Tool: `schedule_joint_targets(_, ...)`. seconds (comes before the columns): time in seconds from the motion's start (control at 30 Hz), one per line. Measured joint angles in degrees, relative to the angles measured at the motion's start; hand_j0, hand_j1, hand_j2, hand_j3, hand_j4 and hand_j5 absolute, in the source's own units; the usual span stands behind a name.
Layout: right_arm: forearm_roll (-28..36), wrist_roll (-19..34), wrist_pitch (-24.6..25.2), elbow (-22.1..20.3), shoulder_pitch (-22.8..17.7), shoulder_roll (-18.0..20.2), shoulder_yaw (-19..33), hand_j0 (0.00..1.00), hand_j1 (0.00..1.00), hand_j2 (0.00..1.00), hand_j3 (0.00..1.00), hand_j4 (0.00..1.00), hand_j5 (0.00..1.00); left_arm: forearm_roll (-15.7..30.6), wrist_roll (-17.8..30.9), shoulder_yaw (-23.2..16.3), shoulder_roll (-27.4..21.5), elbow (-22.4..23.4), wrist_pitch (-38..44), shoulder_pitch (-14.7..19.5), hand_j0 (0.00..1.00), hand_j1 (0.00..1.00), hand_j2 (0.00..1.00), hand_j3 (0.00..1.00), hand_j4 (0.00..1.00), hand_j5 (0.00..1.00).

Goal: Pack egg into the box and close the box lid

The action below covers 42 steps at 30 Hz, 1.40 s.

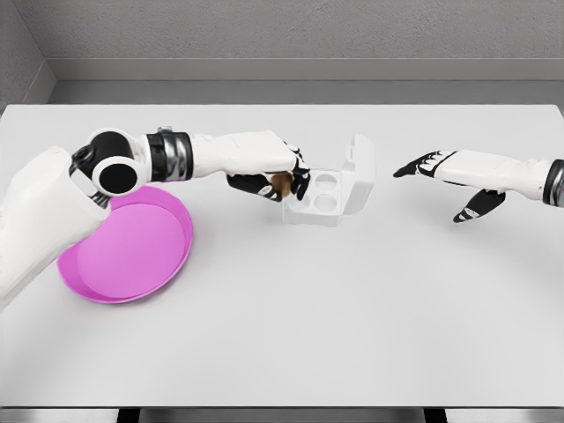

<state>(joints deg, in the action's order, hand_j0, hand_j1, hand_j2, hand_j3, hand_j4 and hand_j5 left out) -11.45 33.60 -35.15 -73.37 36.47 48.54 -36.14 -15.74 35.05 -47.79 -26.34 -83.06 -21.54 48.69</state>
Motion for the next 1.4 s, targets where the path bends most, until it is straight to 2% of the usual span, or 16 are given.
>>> schedule_joint_targets(0.2, 0.0, 0.0, 0.0, 0.0, 0.0, 0.0, 0.01, 1.0, 1.0, 1.0, 1.0, 1.0, 1.0, -0.77, 0.01, -0.06, 1.75, 1.21, -0.08, 0.17, 0.4, 0.4, 0.4, 0.4, 0.4, 0.4)
schedule_joint_targets(0.57, -0.01, 0.0, 0.0, 0.0, 0.0, 0.0, 0.02, 1.0, 1.0, 1.0, 1.0, 1.0, 1.0, -2.09, -0.02, -0.14, 4.91, 3.92, -0.9, 2.46, 0.41, 0.41, 0.41, 0.41, 0.41, 0.41)
schedule_joint_targets(0.6, 0.0, 0.0, 0.0, 0.0, 0.0, 0.0, 0.03, 1.0, 1.0, 1.0, 1.0, 1.0, 1.0, -2.12, -0.02, -0.14, 5.24, 4.49, -1.27, 3.51, 0.64, 0.64, 0.64, 0.64, 0.64, 0.64)
schedule_joint_targets(0.63, 0.0, 0.0, 0.0, 0.0, 0.0, 0.0, 0.03, 1.0, 1.0, 1.0, 1.0, 1.0, 1.0, -2.2, -0.03, -0.14, 5.54, 5.21, -1.63, 4.04, 1.0, 1.0, 1.0, 1.0, 1.0, 1.0)
schedule_joint_targets(0.77, 0.0, 0.0, 0.0, 0.0, 0.0, 0.0, 0.06, 1.0, 1.0, 1.0, 1.0, 1.0, 1.0, -2.59, -0.02, 0.38, 6.03, 7.51, -2.47, 3.95, 1.0, 1.0, 1.0, 1.0, 1.0, 1.0)
schedule_joint_targets(0.97, 0.0, -0.07, 0.0, 0.07, 0.09, 0.04, 0.29, 1.0, 1.0, 1.0, 1.0, 1.0, 1.0, -2.45, -0.02, 0.81, 5.74, 7.23, -3.01, 4.04, 1.0, 1.0, 1.0, 1.0, 1.0, 1.0)
schedule_joint_targets(1.17, 0.09, -0.12, 0.01, 0.21, 1.32, -0.06, 0.55, 1.0, 1.0, 1.0, 1.0, 1.0, 1.0, 0.89, -0.02, 0.96, -0.15, 0.64, -2.97, 4.04, 1.0, 1.0, 1.0, 1.0, 1.0, 1.0)
schedule_joint_targets(1.27, 0.09, -0.15, 0.0, 0.25, 1.32, -0.24, 0.61, 1.0, 1.0, 1.0, 1.0, 1.0, 1.0, 4.02, -0.01, 1.05, -4.26, -2.46, -3.06, 3.78, 1.0, 1.0, 1.0, 1.0, 1.0, 1.0)
schedule_joint_targets(1.4, 0.19, -0.14, 0.01, 0.83, 1.23, -0.48, 0.49, 1.0, 1.0, 1.0, 1.0, 1.0, 1.0, 12.29, -0.02, 2.65, -15.59, -8.71, -3.08, 0.71, 1.0, 1.0, 1.0, 1.0, 1.0, 1.0)
